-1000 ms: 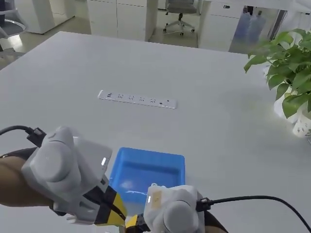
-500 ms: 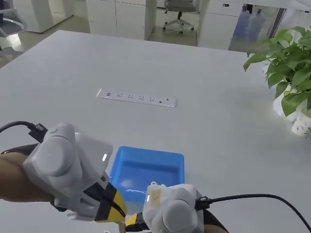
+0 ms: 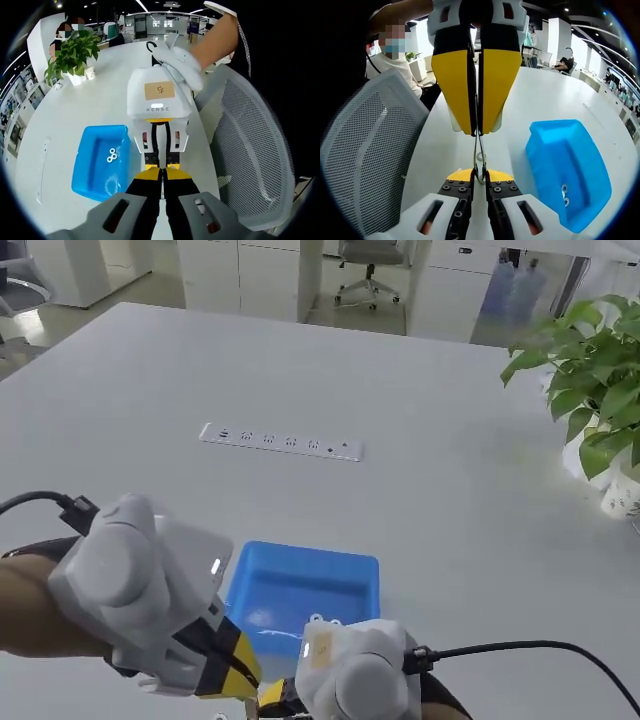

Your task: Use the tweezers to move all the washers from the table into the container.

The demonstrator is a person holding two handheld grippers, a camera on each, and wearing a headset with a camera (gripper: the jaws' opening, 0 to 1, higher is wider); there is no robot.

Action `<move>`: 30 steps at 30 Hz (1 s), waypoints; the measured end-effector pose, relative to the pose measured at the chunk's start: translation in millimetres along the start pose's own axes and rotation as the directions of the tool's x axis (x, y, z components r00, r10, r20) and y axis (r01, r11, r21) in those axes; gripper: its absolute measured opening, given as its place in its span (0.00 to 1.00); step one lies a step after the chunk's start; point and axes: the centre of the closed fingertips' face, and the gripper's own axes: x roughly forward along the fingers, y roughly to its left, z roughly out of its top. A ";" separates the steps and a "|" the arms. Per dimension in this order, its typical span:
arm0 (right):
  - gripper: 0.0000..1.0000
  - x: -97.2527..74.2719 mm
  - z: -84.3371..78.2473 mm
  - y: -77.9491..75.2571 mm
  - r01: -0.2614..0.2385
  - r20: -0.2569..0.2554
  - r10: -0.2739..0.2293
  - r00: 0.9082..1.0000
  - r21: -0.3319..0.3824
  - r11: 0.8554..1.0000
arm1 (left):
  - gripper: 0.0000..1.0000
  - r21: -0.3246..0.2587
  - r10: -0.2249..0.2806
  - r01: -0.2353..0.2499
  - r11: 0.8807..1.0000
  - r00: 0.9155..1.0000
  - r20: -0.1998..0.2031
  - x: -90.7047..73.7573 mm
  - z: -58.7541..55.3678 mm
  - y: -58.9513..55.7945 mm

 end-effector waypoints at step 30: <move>0.09 0.2 -0.7 -1.4 0.006 -0.006 -0.006 1.000 0.000 1.000 | 0.04 -0.002 0.001 -0.001 1.000 1.000 -0.001 0.1 -0.3 2.0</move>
